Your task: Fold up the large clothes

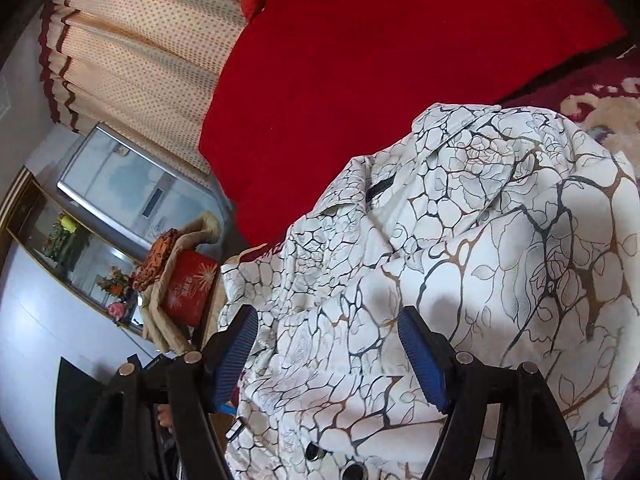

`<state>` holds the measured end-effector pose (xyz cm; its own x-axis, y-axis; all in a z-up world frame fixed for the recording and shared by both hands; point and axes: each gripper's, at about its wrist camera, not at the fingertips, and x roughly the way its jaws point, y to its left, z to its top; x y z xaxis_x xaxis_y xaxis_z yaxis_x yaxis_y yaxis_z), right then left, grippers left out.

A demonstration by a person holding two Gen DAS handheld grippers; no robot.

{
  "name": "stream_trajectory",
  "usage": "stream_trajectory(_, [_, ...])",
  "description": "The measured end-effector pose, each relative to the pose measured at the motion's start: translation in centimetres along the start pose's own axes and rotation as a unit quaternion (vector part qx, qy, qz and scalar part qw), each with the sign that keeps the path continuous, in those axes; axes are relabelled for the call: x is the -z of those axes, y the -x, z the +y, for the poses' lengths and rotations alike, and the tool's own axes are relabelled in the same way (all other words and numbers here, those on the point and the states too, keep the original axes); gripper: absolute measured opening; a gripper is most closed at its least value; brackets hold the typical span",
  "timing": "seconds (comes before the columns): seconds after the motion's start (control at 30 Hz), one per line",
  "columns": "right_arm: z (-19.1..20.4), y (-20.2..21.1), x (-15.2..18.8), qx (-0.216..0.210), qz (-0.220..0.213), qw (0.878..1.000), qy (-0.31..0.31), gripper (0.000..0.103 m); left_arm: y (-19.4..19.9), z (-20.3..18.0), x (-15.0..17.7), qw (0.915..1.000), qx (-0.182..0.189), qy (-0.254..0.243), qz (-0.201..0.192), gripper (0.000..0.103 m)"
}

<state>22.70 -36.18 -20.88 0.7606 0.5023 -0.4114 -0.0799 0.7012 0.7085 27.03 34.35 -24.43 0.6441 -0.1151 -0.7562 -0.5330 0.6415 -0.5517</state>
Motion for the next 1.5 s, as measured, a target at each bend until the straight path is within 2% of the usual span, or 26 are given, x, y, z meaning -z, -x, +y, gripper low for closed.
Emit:
stream_trajectory(0.1, [-0.2,-0.1,-0.2,0.009,-0.001,1.0,0.005,0.076,-2.7,0.2,-0.8,0.9988,0.039,0.028,0.006,0.075])
stream_trajectory(0.17, [-0.3,-0.4,-0.1,0.02,-0.001,1.0,0.009,0.076,-4.0,-0.3,-1.2,0.999,0.039,0.019,0.012,0.075])
stream_trajectory(0.27, [-0.5,-0.6,-0.1,0.024,-0.003,1.0,0.01,0.076,-6.3,-0.3,-1.7,0.9984,0.045,0.032,0.012,0.071])
stream_trajectory(0.33, [-0.6,-0.7,0.0,0.029,-0.003,0.999,0.013,0.076,-7.5,-0.3,-2.1,0.9986,0.038,0.034,0.01,0.052])
stream_trajectory(0.37, [-0.6,-0.8,-0.1,0.033,-0.004,0.999,0.015,0.076,-7.8,-0.3,-2.3,0.9988,0.034,0.033,0.008,0.04])
stream_trajectory(0.43, [-0.8,-0.8,0.0,0.037,-0.004,0.999,0.015,0.076,-8.3,-0.5,-2.6,0.9995,0.023,0.02,0.003,0.025])
stream_trajectory(0.47, [-0.9,-0.9,0.0,0.039,-0.004,0.999,0.014,0.076,-8.1,-0.8,-2.7,0.9998,0.016,0.01,0.0,0.018])
stream_trajectory(0.53, [-1.0,-0.8,-0.1,0.043,-0.009,0.999,0.013,0.076,-7.5,-1.5,-2.9,0.9997,0.019,-0.008,-0.012,0.011])
stream_trajectory(0.67, [-1.0,0.1,-0.3,0.043,-0.028,0.999,0.009,0.076,-4.0,-5.9,-2.6,0.9945,0.025,-0.09,-0.047,0.008])
stream_trajectory(0.77, [-1.0,1.1,-0.6,0.04,-0.044,0.998,0.003,0.076,-0.7,-10.9,-1.4,0.9845,0.044,-0.159,-0.06,0.007])
stream_trajectory(0.87, [-1.2,2.6,-1.0,0.036,-0.064,0.997,-0.008,0.076,3.3,-17.0,1.0,0.9656,0.074,-0.238,-0.074,0.007])
stream_trajectory(0.97, [-1.7,4.1,-1.5,0.03,-0.085,0.996,-0.023,0.076,7.3,-23.1,5.2,0.9381,0.115,-0.317,-0.078,0.007])
stream_trajectory(1.0, [-2.0,4.8,-1.7,0.028,-0.093,0.995,-0.027,0.076,8.8,-25.6,7.4,0.9244,0.135,-0.349,-0.076,0.007])
stream_trajectory(1.07, [-2.5,6.0,-2.1,0.023,-0.107,0.993,-0.038,0.076,10.4,-28.6,10.5,0.9049,0.164,-0.386,-0.071,0.007])
stream_trajectory(1.17, [-3.4,8.2,-2.7,0.013,-0.133,0.989,-0.06,0.076,12.6,-33.4,16.6,0.8681,0.211,-0.447,-0.047,0.007])
stream_trajectory(1.2, [-3.6,8.7,-2.9,0.012,-0.139,0.988,-0.066,0.076,13.1,-35.2,19.4,0.8489,0.229,-0.475,-0.029,0.008])
stream_trajectory(1.23, [-3.9,9.3,-3.1,0.01,-0.146,0.986,-0.075,0.077,13.2,-36.2,21.1,0.8374,0.239,-0.491,-0.013,0.008])
stream_trajectory(1.27, [-4.4,10.0,-3.3,0.007,-0.154,0.984,-0.086,0.078,13.1,-37.4,23.4,0.8221,0.246,-0.513,0.015,0.014])
stream_trajectory(1.33, [-5.5,11.3,-3.6,-0.002,-0.169,0.979,-0.111,0.086,12.2,-38.8,26.7,0.803,0.237,-0.544,0.056,0.018])
stream_trajectory(1.4, [-6.4,12.2,-3.9,-0.006,-0.181,0.975,-0.128,0.09,11.3,-38.9,28.6,0.7948,0.23,-0.557,0.075,0.02])
stream_trajectory(1.43, [-6.8,12.8,-4.1,-0.007,-0.185,0.973,-0.135,0.09,10.6,-38.8,29.2,0.7945,0.228,-0.556,0.088,0.021])
stream_trajectory(1.5, [-7.2,13.2,-4.4,-0.01,-0.186,0.972,-0.141,0.09,8.6,-37.9,29.0,0.8036,0.223,-0.54,0.116,0.022])
